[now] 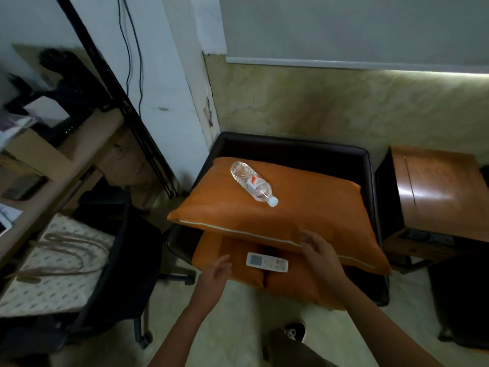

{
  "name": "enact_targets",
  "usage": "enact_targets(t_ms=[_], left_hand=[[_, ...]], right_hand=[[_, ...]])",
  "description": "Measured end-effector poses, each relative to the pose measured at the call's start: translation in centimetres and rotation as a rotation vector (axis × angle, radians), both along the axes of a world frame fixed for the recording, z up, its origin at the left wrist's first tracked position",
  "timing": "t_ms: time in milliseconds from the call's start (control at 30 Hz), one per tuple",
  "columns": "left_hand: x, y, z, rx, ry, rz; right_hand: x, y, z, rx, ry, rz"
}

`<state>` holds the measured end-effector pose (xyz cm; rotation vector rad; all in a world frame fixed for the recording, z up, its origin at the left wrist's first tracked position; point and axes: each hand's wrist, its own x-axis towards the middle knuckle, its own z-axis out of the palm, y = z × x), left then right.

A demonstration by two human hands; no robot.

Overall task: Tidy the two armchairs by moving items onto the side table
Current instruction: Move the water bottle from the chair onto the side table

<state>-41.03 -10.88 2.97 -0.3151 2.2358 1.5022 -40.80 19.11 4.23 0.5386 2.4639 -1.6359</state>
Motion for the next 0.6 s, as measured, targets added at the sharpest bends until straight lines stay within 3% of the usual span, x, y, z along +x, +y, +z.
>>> enact_targets(t_ms=[433,600], left_hand=[[-20.1,0.8,-0.1,-0.014,0.123,-0.034],[-25.7,-0.5,-0.8,-0.104,0.168,-0.158]], right_hand=[[-14.3,-3.7,-1.8,-0.076,0.012,-0.074],[-17.0,-5.5,-2.6,-0.159,-0.034,-0.175]])
